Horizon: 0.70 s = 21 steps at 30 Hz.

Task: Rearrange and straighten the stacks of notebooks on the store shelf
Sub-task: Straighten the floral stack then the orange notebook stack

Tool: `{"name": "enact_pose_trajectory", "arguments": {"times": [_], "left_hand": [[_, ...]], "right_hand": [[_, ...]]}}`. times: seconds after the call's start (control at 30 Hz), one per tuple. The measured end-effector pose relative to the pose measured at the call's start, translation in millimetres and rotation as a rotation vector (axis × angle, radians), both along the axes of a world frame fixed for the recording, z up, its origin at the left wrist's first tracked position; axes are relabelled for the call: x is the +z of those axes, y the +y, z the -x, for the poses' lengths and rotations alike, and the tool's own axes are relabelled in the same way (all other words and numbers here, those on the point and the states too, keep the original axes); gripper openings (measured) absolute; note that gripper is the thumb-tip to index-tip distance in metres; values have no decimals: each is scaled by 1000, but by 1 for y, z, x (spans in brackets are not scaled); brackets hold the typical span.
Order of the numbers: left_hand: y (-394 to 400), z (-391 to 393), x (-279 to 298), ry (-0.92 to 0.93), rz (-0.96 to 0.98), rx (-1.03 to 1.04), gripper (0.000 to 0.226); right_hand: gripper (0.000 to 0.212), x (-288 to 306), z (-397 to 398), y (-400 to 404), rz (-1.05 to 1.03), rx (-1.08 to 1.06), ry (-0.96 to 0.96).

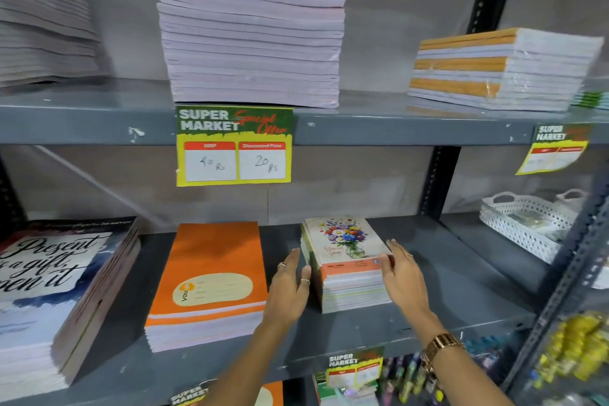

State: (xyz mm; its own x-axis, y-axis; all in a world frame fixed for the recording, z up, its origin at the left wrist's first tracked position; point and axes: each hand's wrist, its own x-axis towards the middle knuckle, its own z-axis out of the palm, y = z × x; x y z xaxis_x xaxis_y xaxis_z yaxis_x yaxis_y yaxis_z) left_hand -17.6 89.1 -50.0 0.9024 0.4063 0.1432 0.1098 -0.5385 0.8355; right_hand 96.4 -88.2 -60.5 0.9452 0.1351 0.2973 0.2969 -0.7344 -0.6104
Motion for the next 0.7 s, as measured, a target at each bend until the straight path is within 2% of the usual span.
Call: {"name": "enact_pose_trajectory", "arguments": {"times": [0.13, 0.27, 0.33, 0.5, 0.6, 0.7], "left_hand": [[-20, -18, 8, 1, 94, 29, 45], [-27, -31, 9, 61, 380, 94, 46], [-27, -38, 11, 73, 507, 96, 49], [-33, -50, 14, 36, 775, 46, 42], [-26, -61, -6, 6, 832, 18, 58], [-29, -62, -8, -11, 830, -9, 49]], "right_hand": [[46, -5, -28, -7, -120, 24, 159], [38, -1, -50, -6, -516, 57, 488], [47, 1, -59, -6, -658, 109, 648], [59, -3, -79, -4, -702, 255, 800], [61, -4, -86, -2, -702, 282, 865], [57, -7, -91, -2, -682, 283, 877]]}}
